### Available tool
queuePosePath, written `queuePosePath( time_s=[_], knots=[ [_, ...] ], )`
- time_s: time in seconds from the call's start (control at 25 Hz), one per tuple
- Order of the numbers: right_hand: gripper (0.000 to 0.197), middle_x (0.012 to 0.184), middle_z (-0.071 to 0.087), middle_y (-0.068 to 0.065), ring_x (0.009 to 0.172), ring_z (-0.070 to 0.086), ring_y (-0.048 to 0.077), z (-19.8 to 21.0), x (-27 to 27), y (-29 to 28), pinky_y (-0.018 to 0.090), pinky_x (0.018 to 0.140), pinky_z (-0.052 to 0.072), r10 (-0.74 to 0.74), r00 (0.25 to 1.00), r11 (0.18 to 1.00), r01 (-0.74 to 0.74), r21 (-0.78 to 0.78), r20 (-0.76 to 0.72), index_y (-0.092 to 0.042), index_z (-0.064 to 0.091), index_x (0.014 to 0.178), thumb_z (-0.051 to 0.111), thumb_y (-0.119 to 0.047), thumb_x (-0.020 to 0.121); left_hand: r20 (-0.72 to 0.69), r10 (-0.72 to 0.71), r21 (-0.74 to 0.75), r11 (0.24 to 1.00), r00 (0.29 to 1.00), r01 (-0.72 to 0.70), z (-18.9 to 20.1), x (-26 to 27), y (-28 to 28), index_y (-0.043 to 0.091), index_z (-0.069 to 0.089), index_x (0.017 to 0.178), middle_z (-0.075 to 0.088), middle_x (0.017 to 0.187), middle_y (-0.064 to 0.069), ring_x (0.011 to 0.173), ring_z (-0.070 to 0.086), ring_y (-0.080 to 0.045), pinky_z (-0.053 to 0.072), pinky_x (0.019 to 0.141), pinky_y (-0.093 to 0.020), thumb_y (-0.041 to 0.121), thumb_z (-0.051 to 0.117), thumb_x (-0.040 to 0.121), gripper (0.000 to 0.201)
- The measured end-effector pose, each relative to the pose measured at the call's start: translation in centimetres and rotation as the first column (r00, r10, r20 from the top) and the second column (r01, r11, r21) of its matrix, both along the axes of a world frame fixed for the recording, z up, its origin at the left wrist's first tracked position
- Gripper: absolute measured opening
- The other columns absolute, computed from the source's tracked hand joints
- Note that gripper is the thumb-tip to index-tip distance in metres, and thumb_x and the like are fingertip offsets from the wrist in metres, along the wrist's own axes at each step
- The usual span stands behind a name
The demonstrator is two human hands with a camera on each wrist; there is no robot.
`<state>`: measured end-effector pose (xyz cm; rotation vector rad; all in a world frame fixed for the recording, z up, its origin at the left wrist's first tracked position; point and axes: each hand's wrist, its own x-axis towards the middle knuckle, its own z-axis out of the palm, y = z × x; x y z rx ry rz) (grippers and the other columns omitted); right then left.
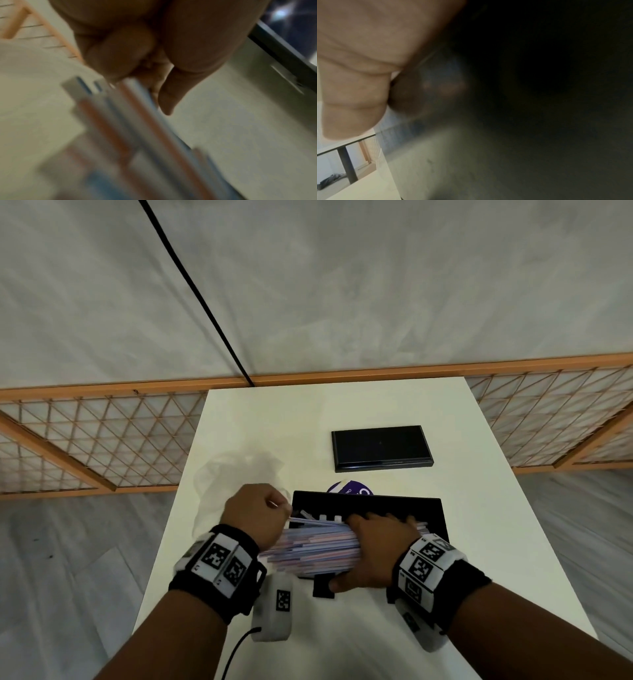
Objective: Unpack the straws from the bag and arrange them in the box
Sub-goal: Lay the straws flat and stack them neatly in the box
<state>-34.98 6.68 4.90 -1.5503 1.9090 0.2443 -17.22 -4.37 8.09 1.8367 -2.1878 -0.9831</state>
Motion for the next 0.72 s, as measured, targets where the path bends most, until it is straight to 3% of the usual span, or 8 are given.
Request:
queuePosePath(
  time_s=[0.16, 0.28, 0.36, 0.4, 0.44, 0.52, 0.6, 0.72],
  knots=[
    [0.098, 0.12, 0.056, -0.009, 0.116, 0.051, 0.024, 0.1, 0.0, -0.3, 0.062, 0.106, 0.027, 0.005, 1.0, 1.0, -0.005, -0.002, 0.004, -0.04, 0.042, 0.122, 0.059, -0.091, 0.04, 0.15, -0.308, -0.054, 0.946, 0.939, 0.319, -0.4, -1.1, 1.3, 0.019, 0.067, 0.091, 0.064, 0.098, -0.001, 0.1, 0.06, -0.024, 0.041, 0.08, -0.027, 0.021, 0.052, 0.095, 0.016],
    [0.098, 0.12, 0.055, -0.008, 0.116, 0.051, 0.023, 0.1, 0.0, -0.4, 0.059, 0.104, 0.029, 0.001, 1.0, 1.0, -0.001, 0.013, -0.002, -0.041, 0.045, 0.121, 0.06, -0.091, 0.039, 0.322, -0.325, -0.072, 0.928, 0.889, 0.366, 0.6, -1.5, 1.7, 0.024, 0.069, 0.108, 0.056, 0.112, -0.004, 0.114, 0.05, -0.028, 0.043, 0.095, -0.038, 0.035, 0.044, 0.098, 0.029],
    [0.098, 0.123, 0.054, -0.007, 0.118, 0.049, 0.024, 0.1, 0.0, -0.2, 0.06, 0.104, 0.028, 0.007, 1.0, 1.0, -0.006, 0.015, -0.012, -0.04, 0.045, 0.123, 0.061, -0.09, 0.039, 0.256, -0.264, -0.116, 0.947, 0.93, 0.301, 2.1, -2.7, 1.9, 0.017, 0.072, 0.101, 0.063, 0.106, -0.006, 0.106, 0.056, -0.026, 0.048, 0.089, -0.036, 0.03, 0.051, 0.095, 0.025],
    [0.098, 0.125, 0.053, -0.006, 0.12, 0.048, 0.026, 0.0, -0.1, -0.1, 0.061, 0.104, 0.027, 0.012, 1.0, 1.0, -0.011, 0.017, -0.013, -0.04, 0.045, 0.124, 0.062, -0.089, 0.04, 0.117, -0.203, -0.056, 0.976, 0.972, 0.211, 2.8, -3.6, 2.1, 0.01, 0.073, 0.091, 0.07, 0.094, -0.008, 0.094, 0.064, -0.026, 0.051, 0.079, -0.035, 0.025, 0.057, 0.091, 0.022],
    [0.098, 0.128, 0.052, -0.005, 0.123, 0.047, 0.027, -0.1, 0.0, 0.0, 0.062, 0.105, 0.026, 0.016, 1.0, 1.0, -0.016, 0.018, -0.01, -0.039, 0.045, 0.126, 0.064, -0.087, 0.042, -0.075, -0.059, 0.112, 0.991, 0.995, 0.067, 3.2, -4.6, 2.2, 0.004, 0.072, 0.081, 0.072, 0.077, -0.01, 0.078, 0.067, -0.027, 0.052, 0.066, -0.034, 0.021, 0.063, 0.085, 0.02],
    [0.096, 0.135, 0.051, -0.003, 0.128, 0.047, 0.029, -0.5, -0.2, 0.4, 0.063, 0.108, 0.025, 0.031, 0.999, 0.999, -0.031, -0.025, -0.008, -0.038, 0.042, 0.132, 0.065, -0.081, 0.05, -0.297, 0.338, 0.507, 0.849, 0.893, -0.153, 3.3, -7.0, 2.4, -0.002, 0.064, 0.073, 0.063, 0.052, -0.012, 0.057, 0.059, -0.03, 0.04, 0.042, -0.026, 0.013, 0.067, 0.079, 0.017],
    [0.091, 0.141, 0.049, 0.0, 0.132, 0.046, 0.029, -1.0, -0.4, 0.5, 0.064, 0.109, 0.023, 0.045, 0.999, 0.996, -0.046, -0.076, -0.016, -0.038, 0.036, 0.137, 0.062, -0.073, 0.057, -0.285, 0.508, 0.663, 0.717, 0.812, -0.215, 2.7, -8.5, 2.6, -0.002, 0.058, 0.076, 0.059, 0.046, -0.012, 0.049, 0.056, -0.026, 0.03, 0.037, -0.016, 0.003, 0.061, 0.078, 0.007],
    [0.076, 0.144, 0.048, 0.003, 0.134, 0.044, 0.031, -1.2, -0.6, 0.6, 0.063, 0.111, 0.021, 0.033, 0.997, 0.991, -0.042, -0.131, -0.071, -0.035, 0.038, 0.138, 0.06, -0.062, 0.07, -0.207, 0.507, 0.664, 0.701, 0.837, -0.26, 1.4, -9.2, 2.6, -0.002, 0.055, 0.075, 0.06, 0.047, -0.015, 0.043, 0.057, -0.023, 0.032, 0.037, -0.014, -0.006, 0.05, 0.074, 0.006]
  ],
)
